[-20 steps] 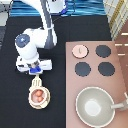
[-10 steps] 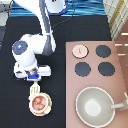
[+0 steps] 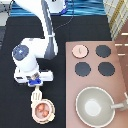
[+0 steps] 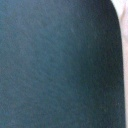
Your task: Take the lid off the pot, put the pot on the plate, and use the tool to push the pot to the front of the table.
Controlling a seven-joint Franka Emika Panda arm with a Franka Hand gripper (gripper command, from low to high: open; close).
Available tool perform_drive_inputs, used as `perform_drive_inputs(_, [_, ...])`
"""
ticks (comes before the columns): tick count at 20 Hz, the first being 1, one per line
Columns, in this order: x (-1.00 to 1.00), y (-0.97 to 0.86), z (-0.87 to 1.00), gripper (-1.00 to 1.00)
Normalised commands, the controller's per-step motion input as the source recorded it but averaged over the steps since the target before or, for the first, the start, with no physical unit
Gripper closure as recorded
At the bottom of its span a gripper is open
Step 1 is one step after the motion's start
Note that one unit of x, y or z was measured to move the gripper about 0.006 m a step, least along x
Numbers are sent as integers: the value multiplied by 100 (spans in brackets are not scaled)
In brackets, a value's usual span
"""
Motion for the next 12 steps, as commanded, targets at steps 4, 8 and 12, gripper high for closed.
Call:
perform_drive_inputs(4, [-17, 49, 12, 100])
perform_drive_inputs(8, [1, 37, 1, 100])
perform_drive_inputs(12, [86, 18, 0, 100])
